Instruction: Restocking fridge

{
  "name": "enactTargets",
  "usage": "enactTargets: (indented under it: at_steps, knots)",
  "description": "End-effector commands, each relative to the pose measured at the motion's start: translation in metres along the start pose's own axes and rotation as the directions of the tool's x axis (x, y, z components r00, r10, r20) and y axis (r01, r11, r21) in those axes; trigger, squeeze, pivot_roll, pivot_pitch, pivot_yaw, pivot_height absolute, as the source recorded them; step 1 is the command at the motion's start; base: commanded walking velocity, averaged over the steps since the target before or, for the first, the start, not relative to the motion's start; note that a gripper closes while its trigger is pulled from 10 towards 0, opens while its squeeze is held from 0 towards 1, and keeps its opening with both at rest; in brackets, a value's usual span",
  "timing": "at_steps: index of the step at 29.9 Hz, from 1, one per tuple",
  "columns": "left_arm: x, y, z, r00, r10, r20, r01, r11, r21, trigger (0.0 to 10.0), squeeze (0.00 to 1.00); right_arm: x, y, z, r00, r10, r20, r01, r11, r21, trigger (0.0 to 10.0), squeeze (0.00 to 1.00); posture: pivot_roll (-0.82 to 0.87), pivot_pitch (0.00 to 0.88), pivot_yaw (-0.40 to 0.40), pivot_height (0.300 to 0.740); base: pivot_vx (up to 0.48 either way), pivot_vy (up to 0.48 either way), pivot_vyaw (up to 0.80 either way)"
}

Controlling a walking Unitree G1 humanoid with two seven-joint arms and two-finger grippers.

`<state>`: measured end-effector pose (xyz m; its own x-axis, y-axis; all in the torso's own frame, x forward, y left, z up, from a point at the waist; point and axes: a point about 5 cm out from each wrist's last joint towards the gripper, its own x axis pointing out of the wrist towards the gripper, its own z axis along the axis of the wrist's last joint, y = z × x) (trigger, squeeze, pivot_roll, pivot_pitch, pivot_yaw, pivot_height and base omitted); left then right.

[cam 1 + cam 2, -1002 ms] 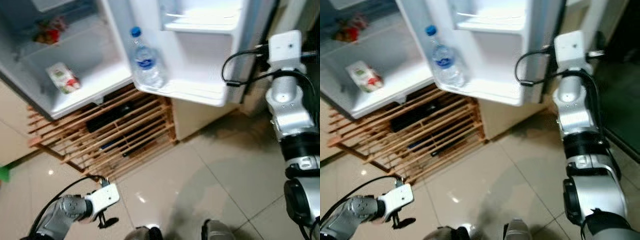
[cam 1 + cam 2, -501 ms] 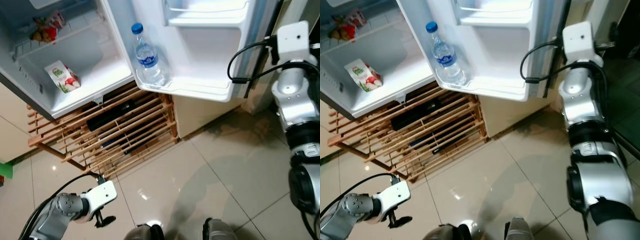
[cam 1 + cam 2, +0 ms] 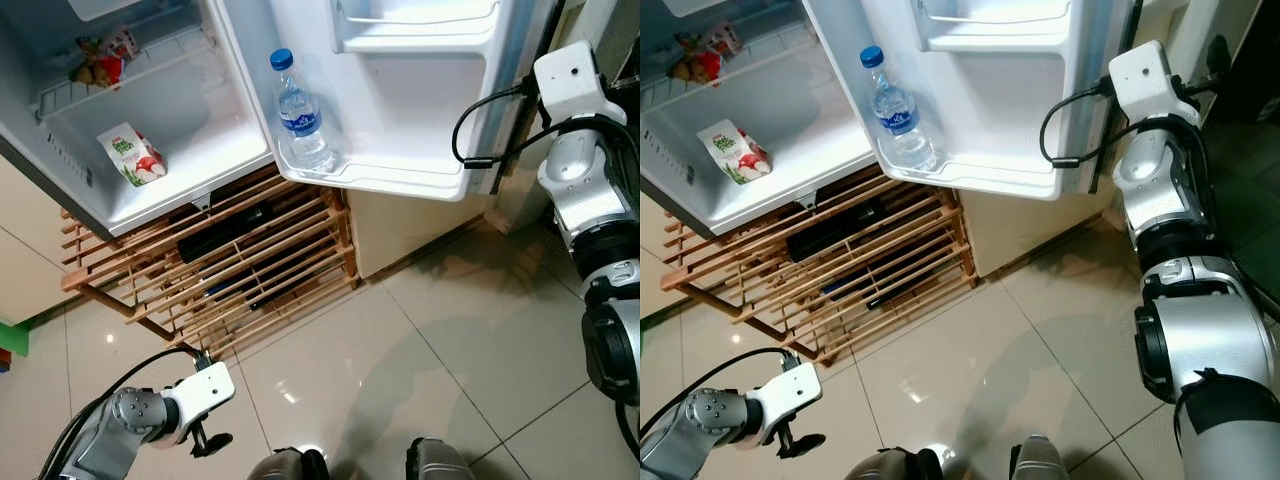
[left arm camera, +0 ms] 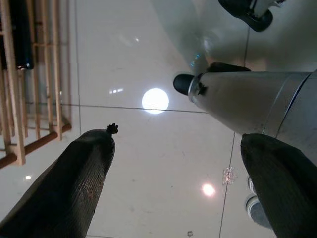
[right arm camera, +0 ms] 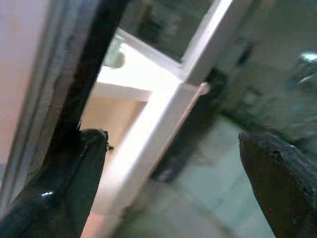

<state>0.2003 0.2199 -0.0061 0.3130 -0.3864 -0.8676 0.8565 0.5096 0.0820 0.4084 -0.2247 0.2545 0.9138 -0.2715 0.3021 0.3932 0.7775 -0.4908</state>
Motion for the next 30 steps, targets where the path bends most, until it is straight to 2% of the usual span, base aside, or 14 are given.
enactTargets:
  at_steps: [1,5,7,8,9,10,11,13,14,16,17,19,21,30]
  knots:
    - [0.001,0.000,-0.003,1.000,-0.002,-0.015,0.002,1.000,-0.006,10.0,0.00,-0.014,0.051,0.028,0.963,0.240,0.126,-0.253,0.963,0.096,10.0,0.66,0.03,0.119,0.187,0.740,0.000,0.000,0.00]
    - [0.006,0.003,0.002,1.000,0.003,-0.006,-0.003,1.000,-0.001,10.0,0.00,-0.047,0.095,0.059,0.824,0.472,0.312,-0.545,0.810,0.215,10.0,0.67,0.02,0.103,0.181,0.740,0.000,0.000,0.00]
    - [0.009,0.007,0.007,1.000,0.012,0.006,-0.012,1.000,-0.007,10.0,0.00,-0.075,0.103,0.079,0.718,0.562,0.409,-0.689,0.654,0.312,10.0,0.67,0.00,0.073,0.173,0.740,0.000,0.000,0.00]
    - [0.009,0.007,0.007,1.000,0.012,0.006,-0.012,1.000,-0.007,10.0,0.00,-0.075,0.103,0.079,0.718,0.562,0.409,-0.689,0.654,0.312,10.0,0.67,0.00,0.073,0.173,0.740,0.000,0.000,0.00]
    - [0.013,0.012,0.013,1.000,0.020,0.014,-0.019,1.000,-0.008,10.0,0.00,-0.116,0.100,0.101,0.541,0.647,0.538,-0.841,0.411,0.352,10.0,0.67,-0.02,0.063,0.169,0.740,0.000,0.000,0.00]
    - [0.014,0.014,0.016,1.000,0.021,0.019,-0.021,1.000,-0.007,10.0,0.00,-0.134,0.094,0.108,0.458,0.669,0.585,-0.888,0.319,0.330,10.0,0.66,-0.03,0.059,0.169,0.740,0.000,0.000,0.00]
    - [0.014,0.014,0.016,1.000,0.021,0.019,-0.021,1.000,-0.007,10.0,0.00,-0.134,0.094,0.108,0.458,0.669,0.585,-0.888,0.319,0.330,10.0,0.66,-0.03,0.059,0.169,0.740,0.000,0.000,0.00]
    - [0.018,0.015,0.021,0.999,0.017,0.028,-0.017,1.000,-0.012,10.0,0.00,-0.152,0.079,0.106,0.380,0.687,0.619,-0.920,0.208,0.333,10.0,0.66,-0.06,0.048,0.169,0.740,0.000,0.000,0.00]
    - [0.021,0.013,0.022,1.000,0.003,0.030,-0.002,1.000,-0.018,10.0,0.00,-0.154,0.069,0.099,0.390,0.685,0.615,-0.909,0.181,0.375,10.0,0.66,-0.08,0.043,0.167,0.740,0.000,0.000,0.00]
    - [0.023,0.012,0.022,0.999,-0.008,0.031,0.008,1.000,-0.022,10.0,0.00,-0.154,0.062,0.094,0.402,0.683,0.610,-0.899,0.167,0.405,10.0,0.66,-0.08,0.043,0.167,0.740,0.000,0.000,0.00]
    - [0.028,0.013,0.028,0.999,-0.016,0.046,0.018,0.999,-0.044,10.0,0.00,-0.143,0.051,0.075,0.491,0.675,0.551,-0.851,0.238,0.468,10.0,0.66,-0.11,0.027,0.161,0.740,0.000,0.000,0.00]
    - [0.029,0.014,0.030,0.998,-0.015,0.054,0.018,0.998,-0.057,10.0,0.00,-0.139,0.046,0.070,0.521,0.666,0.534,-0.833,0.262,0.487,10.0,0.67,-0.12,0.021,0.159,0.740,0.000,0.000,0.00]
    - [0.035,0.016,0.037,0.997,-0.008,0.078,0.015,0.995,-0.094,10.0,0.00,-0.131,0.034,0.061,0.589,0.632,0.503,-0.786,0.307,0.536,10.0,0.67,-0.14,0.005,0.148,0.740,0.000,0.000,0.00]
    - [0.045,0.020,0.042,0.994,0.044,0.100,-0.028,0.988,-0.154,10.0,0.00,-0.128,0.031,0.049,0.617,0.692,0.375,-0.740,0.348,0.575,10.0,0.67,-0.12,0.000,0.110,0.740,0.000,0.000,0.00]
